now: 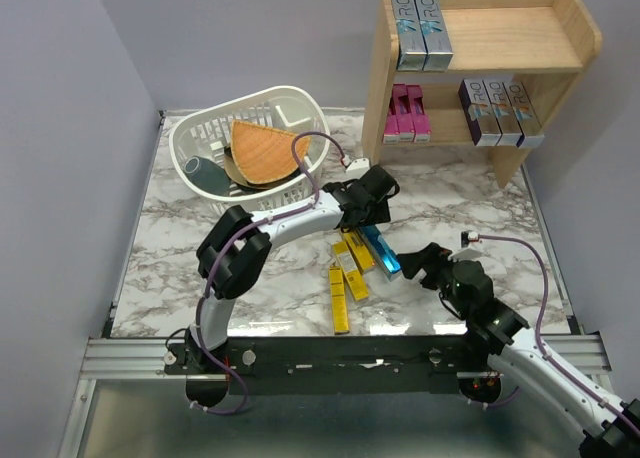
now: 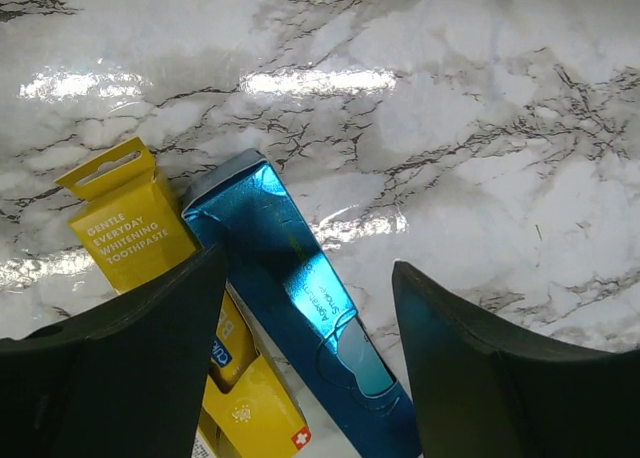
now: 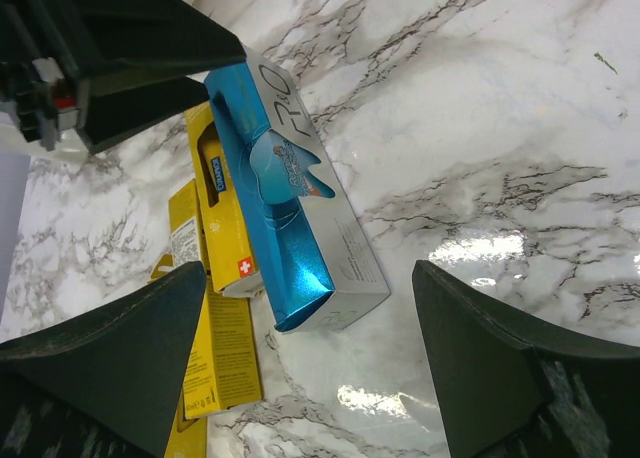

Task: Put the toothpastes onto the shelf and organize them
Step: Move the toothpaste to the center of the board, then pick up the toothpaste from the center of the board.

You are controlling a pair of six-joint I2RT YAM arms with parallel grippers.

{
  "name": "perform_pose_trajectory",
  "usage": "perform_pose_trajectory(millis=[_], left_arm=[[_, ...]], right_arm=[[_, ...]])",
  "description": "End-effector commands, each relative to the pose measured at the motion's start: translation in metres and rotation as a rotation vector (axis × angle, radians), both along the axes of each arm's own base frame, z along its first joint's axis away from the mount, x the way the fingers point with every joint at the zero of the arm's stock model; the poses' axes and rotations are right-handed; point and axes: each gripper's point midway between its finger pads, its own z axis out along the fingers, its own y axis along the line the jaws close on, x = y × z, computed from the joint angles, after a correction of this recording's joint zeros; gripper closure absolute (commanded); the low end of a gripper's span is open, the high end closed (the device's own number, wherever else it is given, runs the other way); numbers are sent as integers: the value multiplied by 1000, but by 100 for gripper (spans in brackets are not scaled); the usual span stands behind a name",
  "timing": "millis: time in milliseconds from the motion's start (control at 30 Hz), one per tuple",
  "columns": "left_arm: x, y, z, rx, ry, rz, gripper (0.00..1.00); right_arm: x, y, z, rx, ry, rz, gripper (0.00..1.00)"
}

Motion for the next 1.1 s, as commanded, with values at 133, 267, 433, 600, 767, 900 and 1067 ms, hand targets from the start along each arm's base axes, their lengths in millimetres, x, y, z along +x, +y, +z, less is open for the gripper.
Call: perform_pose_trajectory(millis=[133, 267, 433, 600, 767, 900, 1067], left_arm=[[4, 0, -23, 88, 38, 40, 29], [3, -2, -33, 117, 63, 29, 30], [4, 2, -43, 158, 70, 22, 30], [13, 7, -33, 168, 34, 25, 30], [17, 14, -24, 167, 23, 34, 30], [17, 24, -15, 187, 6, 64, 23], [16, 36, -4, 197, -25, 97, 21]], right_arm=[[3, -11, -5, -28, -29, -45, 7], [3, -10, -5, -30, -31, -35, 7], [3, -8, -4, -30, -39, -23, 7], [0, 3, -6, -45, -34, 54, 7], [-1, 17, -5, -34, -20, 123, 8], [0, 20, -4, -35, -25, 131, 8], [1, 17, -3, -33, -44, 121, 8]])
